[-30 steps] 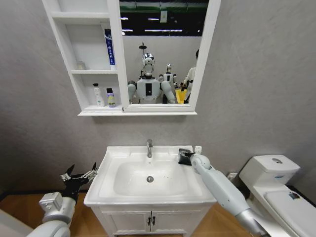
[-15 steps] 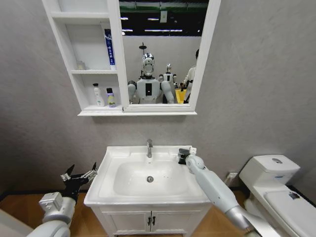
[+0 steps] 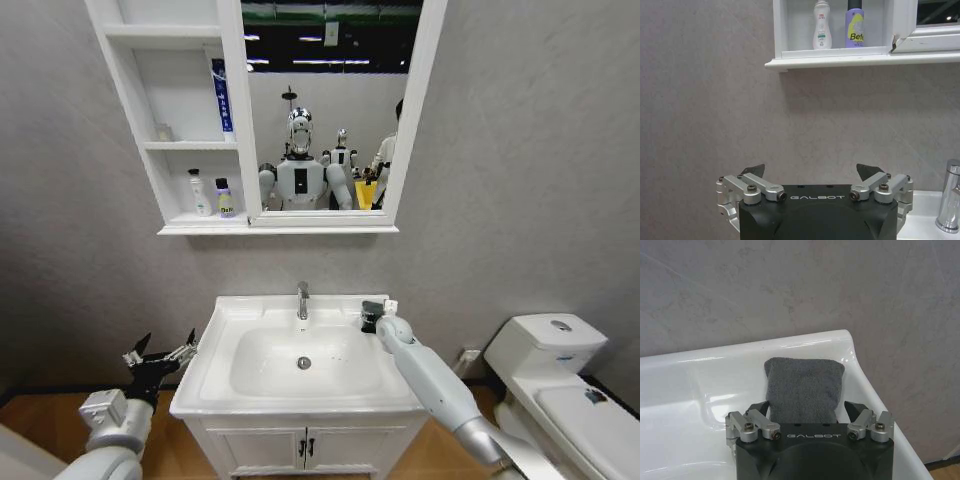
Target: Move facial cleanser and shampoo from washbasin to cabinet, then wipe washbasin with towel.
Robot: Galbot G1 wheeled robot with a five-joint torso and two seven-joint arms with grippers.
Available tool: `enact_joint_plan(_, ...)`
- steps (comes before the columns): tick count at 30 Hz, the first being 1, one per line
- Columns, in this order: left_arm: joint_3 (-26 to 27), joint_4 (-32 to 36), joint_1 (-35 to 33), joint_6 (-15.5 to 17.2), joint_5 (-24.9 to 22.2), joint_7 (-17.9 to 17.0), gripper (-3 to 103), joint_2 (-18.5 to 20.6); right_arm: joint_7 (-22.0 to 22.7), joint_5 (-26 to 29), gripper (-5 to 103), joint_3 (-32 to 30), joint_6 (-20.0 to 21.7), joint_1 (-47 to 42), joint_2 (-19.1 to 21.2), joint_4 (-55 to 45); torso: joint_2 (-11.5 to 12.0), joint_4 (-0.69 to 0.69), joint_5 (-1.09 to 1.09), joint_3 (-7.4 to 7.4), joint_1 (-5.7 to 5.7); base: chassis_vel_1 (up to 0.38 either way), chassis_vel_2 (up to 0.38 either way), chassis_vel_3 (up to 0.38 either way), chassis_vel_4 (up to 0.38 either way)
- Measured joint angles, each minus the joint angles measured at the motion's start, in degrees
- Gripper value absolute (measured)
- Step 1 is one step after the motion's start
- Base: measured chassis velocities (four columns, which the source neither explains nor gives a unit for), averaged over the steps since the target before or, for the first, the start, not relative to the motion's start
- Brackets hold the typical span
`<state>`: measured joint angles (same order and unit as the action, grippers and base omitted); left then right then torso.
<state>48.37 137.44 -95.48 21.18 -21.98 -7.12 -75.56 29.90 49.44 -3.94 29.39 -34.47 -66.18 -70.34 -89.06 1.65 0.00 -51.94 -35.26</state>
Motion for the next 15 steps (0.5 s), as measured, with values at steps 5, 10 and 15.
enact_joint_plan(5,0.0,0.0,0.0,0.0,0.0,0.0,100,0.0,0.0,0.0,84,-0.2,0.0,-0.3,0.3,0.0,0.0,0.00,0.00,0.00,0.00,0.000,0.000,0.000,0.000)
enact_joint_plan(10,0.0,0.0,0.0,0.0,0.0,0.0,100,0.0,-0.4,0.0,87,-0.3,-0.1,-0.3,0.3,0.3,0.0,0.00,0.00,0.00,0.00,0.000,0.000,0.000,0.000)
enact_joint_plan(15,0.0,0.0,0.0,0.0,0.0,0.0,100,0.0,-1.0,-0.1,80,-0.3,-0.3,-0.3,0.3,0.6,0.0,0.00,0.00,0.00,0.00,0.000,0.000,0.000,0.000)
